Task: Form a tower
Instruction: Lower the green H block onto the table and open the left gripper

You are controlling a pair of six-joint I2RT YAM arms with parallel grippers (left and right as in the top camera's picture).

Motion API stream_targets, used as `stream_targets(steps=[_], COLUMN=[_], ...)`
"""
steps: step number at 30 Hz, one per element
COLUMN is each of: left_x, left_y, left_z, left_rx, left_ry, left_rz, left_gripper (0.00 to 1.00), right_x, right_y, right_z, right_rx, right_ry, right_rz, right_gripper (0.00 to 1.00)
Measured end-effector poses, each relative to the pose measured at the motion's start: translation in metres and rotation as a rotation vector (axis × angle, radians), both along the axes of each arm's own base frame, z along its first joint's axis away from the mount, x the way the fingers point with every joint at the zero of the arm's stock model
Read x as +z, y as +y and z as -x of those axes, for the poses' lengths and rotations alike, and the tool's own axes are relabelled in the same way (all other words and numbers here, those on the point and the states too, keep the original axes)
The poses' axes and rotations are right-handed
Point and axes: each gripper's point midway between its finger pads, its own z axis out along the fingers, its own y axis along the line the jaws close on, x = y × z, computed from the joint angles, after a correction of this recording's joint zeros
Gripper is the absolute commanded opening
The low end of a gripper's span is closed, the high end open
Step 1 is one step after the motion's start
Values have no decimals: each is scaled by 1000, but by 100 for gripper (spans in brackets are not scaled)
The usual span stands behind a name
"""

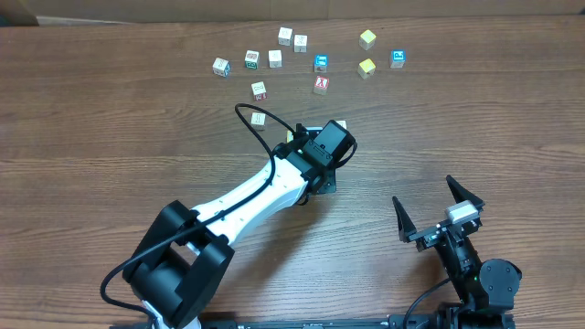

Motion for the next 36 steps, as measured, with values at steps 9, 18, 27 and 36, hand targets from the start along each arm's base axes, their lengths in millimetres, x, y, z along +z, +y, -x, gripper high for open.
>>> stream_targets(steps=[9,18,27,36], left_x=[-6,-6,-6,-7], left_y=[-1,-1,-7,-8], left_z=[-1,-1,5,7], left_rx=[0,0,-20,-24], left_ry=[5,5,6,10], left_rz=[-4,-4,-5,-9], left_gripper=[19,19,26,35], right_x=[0,0,0,0], right_y=[0,0,0,0], right_z=[0,0,0,0], right_rx=[0,0,0,0], right_ry=[1,1,1,0], right_rz=[0,0,0,0], right_gripper=[100,100,100,100])
